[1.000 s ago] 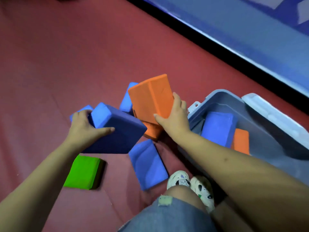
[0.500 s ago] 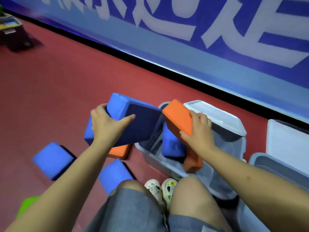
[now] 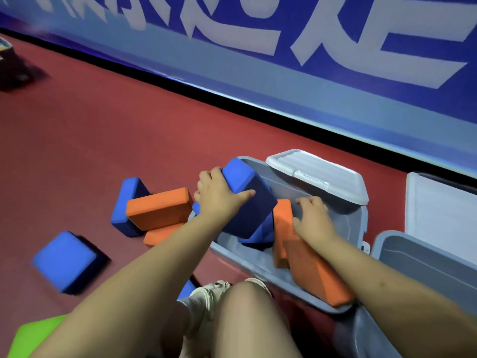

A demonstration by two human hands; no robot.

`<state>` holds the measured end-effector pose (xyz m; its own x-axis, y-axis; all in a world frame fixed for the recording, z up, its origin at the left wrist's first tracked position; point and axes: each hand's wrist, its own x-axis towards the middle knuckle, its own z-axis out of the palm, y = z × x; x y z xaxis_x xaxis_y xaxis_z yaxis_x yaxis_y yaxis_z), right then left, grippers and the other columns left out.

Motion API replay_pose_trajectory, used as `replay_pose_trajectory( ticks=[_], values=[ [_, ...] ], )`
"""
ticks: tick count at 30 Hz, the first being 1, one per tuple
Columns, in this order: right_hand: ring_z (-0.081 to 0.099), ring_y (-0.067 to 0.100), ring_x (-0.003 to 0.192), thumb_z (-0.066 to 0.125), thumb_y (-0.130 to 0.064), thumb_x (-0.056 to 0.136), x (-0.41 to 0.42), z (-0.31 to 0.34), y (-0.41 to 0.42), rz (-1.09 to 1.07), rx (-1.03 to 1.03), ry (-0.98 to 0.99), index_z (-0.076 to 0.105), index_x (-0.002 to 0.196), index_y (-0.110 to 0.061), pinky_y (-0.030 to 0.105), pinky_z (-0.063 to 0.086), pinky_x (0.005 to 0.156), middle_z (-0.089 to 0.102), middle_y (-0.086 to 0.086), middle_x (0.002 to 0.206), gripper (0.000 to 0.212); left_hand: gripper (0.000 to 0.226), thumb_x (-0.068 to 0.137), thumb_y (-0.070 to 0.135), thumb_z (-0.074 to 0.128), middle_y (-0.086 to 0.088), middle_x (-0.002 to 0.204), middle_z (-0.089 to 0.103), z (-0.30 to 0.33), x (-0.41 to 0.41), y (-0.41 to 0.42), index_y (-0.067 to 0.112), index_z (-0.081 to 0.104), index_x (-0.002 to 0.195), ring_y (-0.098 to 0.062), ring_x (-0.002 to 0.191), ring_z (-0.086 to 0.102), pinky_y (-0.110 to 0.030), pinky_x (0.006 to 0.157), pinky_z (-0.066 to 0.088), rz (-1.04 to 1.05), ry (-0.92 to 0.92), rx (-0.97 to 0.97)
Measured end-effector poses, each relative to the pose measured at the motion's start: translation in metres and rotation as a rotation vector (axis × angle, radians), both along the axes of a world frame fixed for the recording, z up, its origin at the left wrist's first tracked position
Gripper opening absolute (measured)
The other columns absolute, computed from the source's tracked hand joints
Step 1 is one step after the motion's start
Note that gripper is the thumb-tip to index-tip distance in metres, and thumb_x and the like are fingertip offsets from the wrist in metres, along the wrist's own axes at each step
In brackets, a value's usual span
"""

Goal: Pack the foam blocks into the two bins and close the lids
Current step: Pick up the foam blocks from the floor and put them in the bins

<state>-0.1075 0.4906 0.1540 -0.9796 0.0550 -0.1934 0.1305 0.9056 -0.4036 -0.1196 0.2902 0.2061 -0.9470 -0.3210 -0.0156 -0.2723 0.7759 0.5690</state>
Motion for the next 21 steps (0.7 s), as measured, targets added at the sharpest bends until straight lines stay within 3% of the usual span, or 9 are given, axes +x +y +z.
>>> replay_pose_trajectory(
  ticks=[6, 10, 13, 21],
  values=[
    [0.045, 0.028, 0.122, 0.060, -0.014, 0.085, -0.010, 0.008, -0.022, 0.034, -0.232, 0.052, 0.050, 0.129, -0.011, 0.029, 0.034, 0.102, 0.043, 0.012, 0.131, 0.045, 0.076, 0.082, 0.044, 0.068, -0.010, 0.143, 0.032, -0.016, -0.019, -0.003, 0.015, 0.032, 0.143, -0.033, 0.130, 0.036, -0.045, 0.105, 0.029, -0.016, 0.026, -0.030],
    [0.049, 0.025, 0.120, 0.060, -0.017, 0.085, -0.014, 0.010, -0.042, 0.083, -0.244, 0.056, 0.051, 0.129, -0.013, 0.031, 0.037, 0.103, 0.045, 0.009, 0.130, 0.045, 0.065, 0.089, 0.039, 0.061, -0.009, 0.147, 0.026, -0.021, -0.026, -0.028, 0.014, 0.034, 0.143, -0.032, 0.132, 0.034, -0.044, 0.107, 0.031, -0.040, 0.008, 0.060],
    [0.055, 0.025, 0.109, 0.061, -0.020, 0.087, -0.018, 0.009, -0.069, 0.152, -0.212, 0.012, 0.048, 0.131, -0.014, 0.030, 0.041, 0.095, 0.043, 0.008, 0.132, 0.047, 0.062, 0.090, 0.034, 0.060, -0.012, 0.146, 0.026, -0.026, -0.023, -0.062, 0.011, 0.036, 0.142, -0.032, 0.130, 0.039, -0.037, 0.109, 0.031, -0.076, -0.015, 0.145],
    [0.058, 0.023, 0.105, 0.062, -0.031, 0.087, -0.027, -0.017, -0.196, 0.376, -0.158, -0.236, 0.045, 0.134, -0.016, 0.030, 0.046, 0.089, 0.043, 0.009, 0.128, 0.052, 0.059, 0.090, 0.029, 0.063, -0.015, 0.140, 0.036, -0.068, 0.021, -0.196, 0.008, 0.039, 0.139, -0.027, 0.127, 0.041, -0.031, 0.104, 0.031, 0.195, -0.112, 0.294]
  ],
)
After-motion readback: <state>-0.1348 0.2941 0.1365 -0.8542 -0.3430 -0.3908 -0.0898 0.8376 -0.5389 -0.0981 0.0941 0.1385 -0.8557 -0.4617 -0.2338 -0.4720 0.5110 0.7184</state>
